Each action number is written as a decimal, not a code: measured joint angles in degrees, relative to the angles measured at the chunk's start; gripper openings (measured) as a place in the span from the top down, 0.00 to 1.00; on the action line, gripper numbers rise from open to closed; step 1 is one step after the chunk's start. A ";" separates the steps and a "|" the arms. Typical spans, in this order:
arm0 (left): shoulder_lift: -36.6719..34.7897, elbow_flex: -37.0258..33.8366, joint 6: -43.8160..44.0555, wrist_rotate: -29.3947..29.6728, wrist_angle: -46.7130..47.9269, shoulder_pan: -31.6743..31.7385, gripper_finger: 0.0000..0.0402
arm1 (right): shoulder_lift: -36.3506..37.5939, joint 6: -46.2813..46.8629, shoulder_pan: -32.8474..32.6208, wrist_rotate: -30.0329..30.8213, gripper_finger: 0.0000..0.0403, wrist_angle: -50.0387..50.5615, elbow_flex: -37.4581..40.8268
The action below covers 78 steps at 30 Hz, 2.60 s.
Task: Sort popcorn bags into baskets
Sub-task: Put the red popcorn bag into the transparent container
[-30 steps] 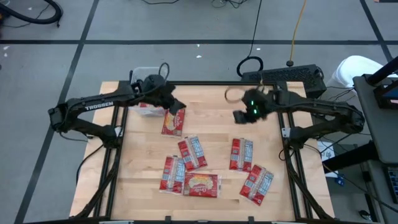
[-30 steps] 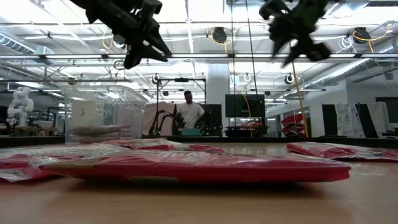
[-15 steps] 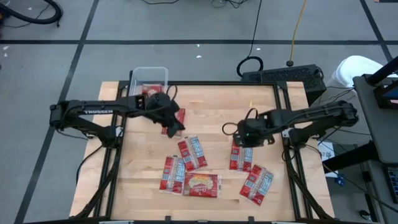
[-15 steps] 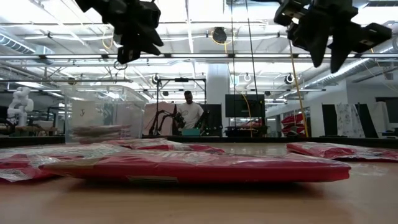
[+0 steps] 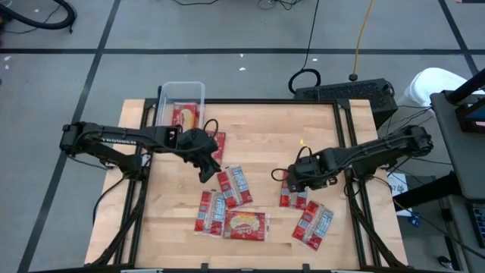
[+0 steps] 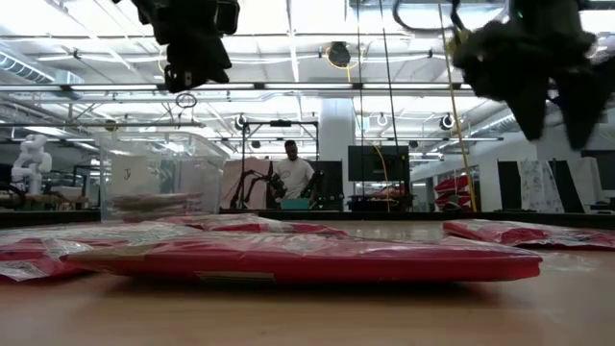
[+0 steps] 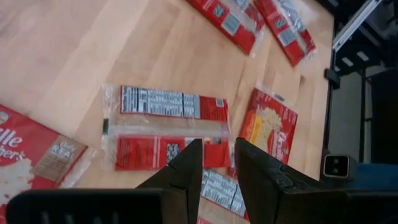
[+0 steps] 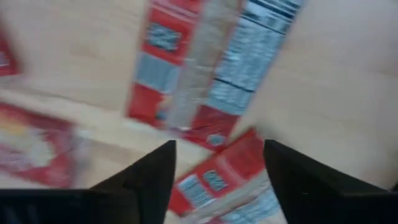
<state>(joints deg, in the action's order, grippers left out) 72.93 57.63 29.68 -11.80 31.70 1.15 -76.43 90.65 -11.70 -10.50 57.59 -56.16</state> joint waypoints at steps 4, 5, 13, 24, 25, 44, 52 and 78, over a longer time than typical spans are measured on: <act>0.00 0.00 0.42 0.77 1.41 -1.46 0.76 | 0.35 -2.50 -0.09 0.06 0.30 -6.86 5.55; 0.00 0.00 0.43 0.95 1.70 -1.80 0.76 | 0.35 -3.02 -0.04 0.07 0.29 -9.70 7.19; 0.00 0.00 2.29 1.36 3.31 -4.00 0.76 | 0.42 2.04 0.06 0.24 0.28 -27.96 20.34; 0.00 0.00 2.38 2.69 2.96 -4.92 0.76 | 0.57 1.84 0.89 3.35 0.36 -33.85 23.30; 0.00 0.00 2.35 3.15 2.86 -4.91 0.76 | 0.57 1.86 0.91 3.54 0.40 -33.87 23.30; 0.32 0.00 1.39 13.01 -5.03 -3.63 0.76 | 0.29 -1.84 4.58 15.27 1.00 -54.02 23.54; 5.82 -0.12 -3.92 15.38 -15.34 -3.63 0.75 | 0.32 -4.68 8.58 14.73 1.00 -62.53 23.43; 26.35 0.02 -12.27 6.65 -35.99 -3.63 0.72 | -0.78 5.01 7.62 10.34 0.80 -58.54 23.33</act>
<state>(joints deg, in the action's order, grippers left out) 99.28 57.65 17.40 -5.16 -4.29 -2.48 -77.20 95.66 -4.08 -0.16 -0.95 -32.83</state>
